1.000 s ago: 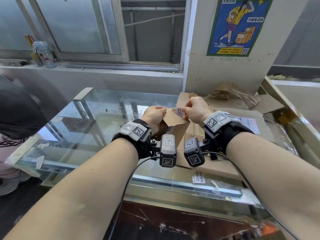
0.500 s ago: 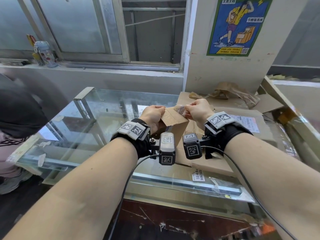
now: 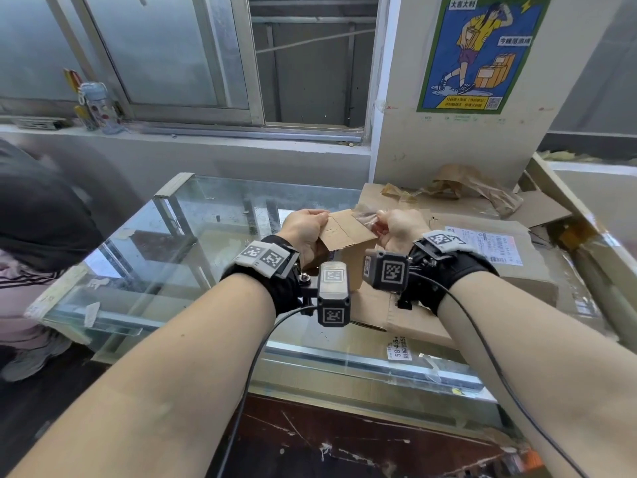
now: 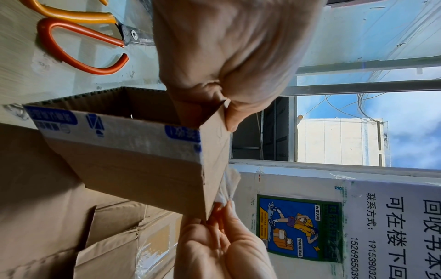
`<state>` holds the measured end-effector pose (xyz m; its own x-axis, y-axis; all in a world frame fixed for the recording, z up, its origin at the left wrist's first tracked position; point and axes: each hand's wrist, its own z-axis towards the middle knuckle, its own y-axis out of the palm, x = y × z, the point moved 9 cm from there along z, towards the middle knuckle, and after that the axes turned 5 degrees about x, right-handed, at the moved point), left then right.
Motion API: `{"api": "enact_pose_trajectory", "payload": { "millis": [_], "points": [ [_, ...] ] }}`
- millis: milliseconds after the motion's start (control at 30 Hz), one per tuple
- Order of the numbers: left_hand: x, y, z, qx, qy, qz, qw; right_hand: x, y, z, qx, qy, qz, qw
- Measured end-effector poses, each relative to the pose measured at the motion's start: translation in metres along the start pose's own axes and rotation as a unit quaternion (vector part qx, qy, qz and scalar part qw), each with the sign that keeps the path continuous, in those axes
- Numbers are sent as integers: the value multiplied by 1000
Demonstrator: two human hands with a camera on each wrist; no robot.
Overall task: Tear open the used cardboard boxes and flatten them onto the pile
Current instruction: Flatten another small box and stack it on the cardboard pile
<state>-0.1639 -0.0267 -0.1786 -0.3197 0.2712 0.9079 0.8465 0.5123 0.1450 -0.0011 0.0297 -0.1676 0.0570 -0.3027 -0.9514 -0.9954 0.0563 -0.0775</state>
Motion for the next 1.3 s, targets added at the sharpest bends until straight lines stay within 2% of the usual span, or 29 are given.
{"api": "enact_pose_trajectory", "payload": {
  "millis": [100, 233, 367, 567, 633, 700, 767, 800, 933, 1000, 1300],
  "points": [
    [-2, 0, -2, 4, 5, 15, 1000, 5, 3, -2, -22, 24, -3, 999],
    [-3, 6, -5, 14, 15, 50, 999, -23, 8, -4, -19, -127, -164, 978],
    [5, 7, -7, 30, 20, 62, 997, -34, 11, -12, -48, -155, -209, 964],
    [18, 5, -6, 59, 93, 86, 990, -47, 1, -14, 9, -228, -229, 946],
    [20, 3, -5, 71, 102, 84, 989, -46, -9, -9, 27, -195, -161, 967],
    [21, 3, -5, 71, 107, 86, 988, -34, -7, -7, -12, -127, -128, 984],
    [20, 3, -5, 65, 110, 87, 988, -24, 0, -4, -63, -78, -120, 988],
    [20, 4, -6, 62, 111, 86, 988, -25, 1, -5, -71, -84, -120, 987],
    [27, 9, -9, 56, 113, 76, 989, -44, 1, -8, -2, -201, -193, 960],
    [31, 8, -9, 64, 103, 72, 990, -48, 1, -10, 10, -229, -203, 952],
    [30, -1, -7, 58, 90, 83, 991, -32, 3, -1, -25, -157, -117, 980]
  ]
}}
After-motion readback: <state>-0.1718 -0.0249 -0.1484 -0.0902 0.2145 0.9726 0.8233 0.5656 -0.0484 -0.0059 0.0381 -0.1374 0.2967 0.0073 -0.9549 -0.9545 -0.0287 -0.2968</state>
